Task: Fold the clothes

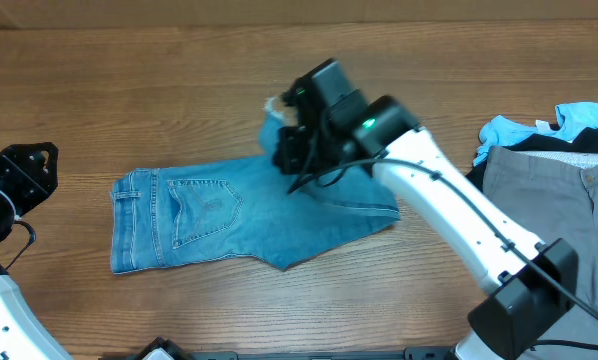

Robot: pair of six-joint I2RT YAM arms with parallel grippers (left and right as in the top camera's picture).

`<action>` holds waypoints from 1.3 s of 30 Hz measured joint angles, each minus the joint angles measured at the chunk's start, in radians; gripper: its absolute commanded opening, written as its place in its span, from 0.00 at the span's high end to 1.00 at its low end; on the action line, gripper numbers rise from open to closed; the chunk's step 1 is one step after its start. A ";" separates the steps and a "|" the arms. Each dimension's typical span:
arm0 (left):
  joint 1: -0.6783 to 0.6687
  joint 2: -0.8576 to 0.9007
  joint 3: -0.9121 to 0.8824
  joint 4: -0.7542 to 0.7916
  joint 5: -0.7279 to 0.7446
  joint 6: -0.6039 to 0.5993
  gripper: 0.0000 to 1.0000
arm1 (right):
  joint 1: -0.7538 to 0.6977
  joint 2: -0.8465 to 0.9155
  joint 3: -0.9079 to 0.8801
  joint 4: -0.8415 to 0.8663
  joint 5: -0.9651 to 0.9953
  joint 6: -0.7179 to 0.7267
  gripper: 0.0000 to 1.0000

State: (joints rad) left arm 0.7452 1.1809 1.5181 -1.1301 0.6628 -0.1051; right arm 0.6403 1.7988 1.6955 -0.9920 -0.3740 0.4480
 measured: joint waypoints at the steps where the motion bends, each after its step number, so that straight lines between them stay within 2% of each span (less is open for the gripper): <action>1: -0.005 0.000 0.000 0.000 0.000 0.000 0.71 | 0.015 0.002 0.000 0.011 0.008 0.012 0.96; 6: -0.026 0.000 0.000 0.000 0.000 0.000 0.71 | 0.122 0.047 -0.001 0.161 0.054 0.102 0.96; 13: -0.039 0.000 0.001 -0.008 0.000 0.000 0.71 | 0.235 0.175 -0.001 0.361 0.067 0.143 0.94; 21: -0.039 0.000 0.001 -0.008 0.000 0.000 0.71 | 0.272 0.282 -0.002 0.593 0.040 0.155 0.94; 25: -0.041 0.000 0.001 -0.008 0.000 0.000 0.71 | 0.279 0.290 -0.002 0.641 0.033 0.177 0.89; 33: -0.079 0.000 0.001 -0.008 0.000 0.000 0.70 | 0.317 0.290 -0.002 0.663 0.043 0.199 0.88; 35: -0.085 0.000 0.001 -0.008 0.000 0.000 0.69 | 0.326 0.290 -0.002 0.662 0.050 0.203 0.81; 36: -0.085 0.000 0.001 -0.008 0.000 0.000 0.67 | 0.330 0.290 -0.002 0.662 0.056 0.203 0.64; 37: -0.085 0.000 0.001 -0.008 0.000 0.000 0.67 | 0.335 0.290 -0.002 0.662 0.062 0.207 0.43; 38: -0.085 0.000 0.001 -0.008 0.000 0.000 0.66 | 0.339 0.290 -0.002 0.665 0.069 0.208 0.28; 39: -0.085 0.000 0.001 -0.007 0.000 0.000 0.66 | 0.342 0.290 -0.002 0.668 0.072 0.206 0.23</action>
State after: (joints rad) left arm 0.6605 1.1809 1.5192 -1.1374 0.6624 -0.1047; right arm 0.9821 2.0892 1.6936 -0.3237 -0.3019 0.6544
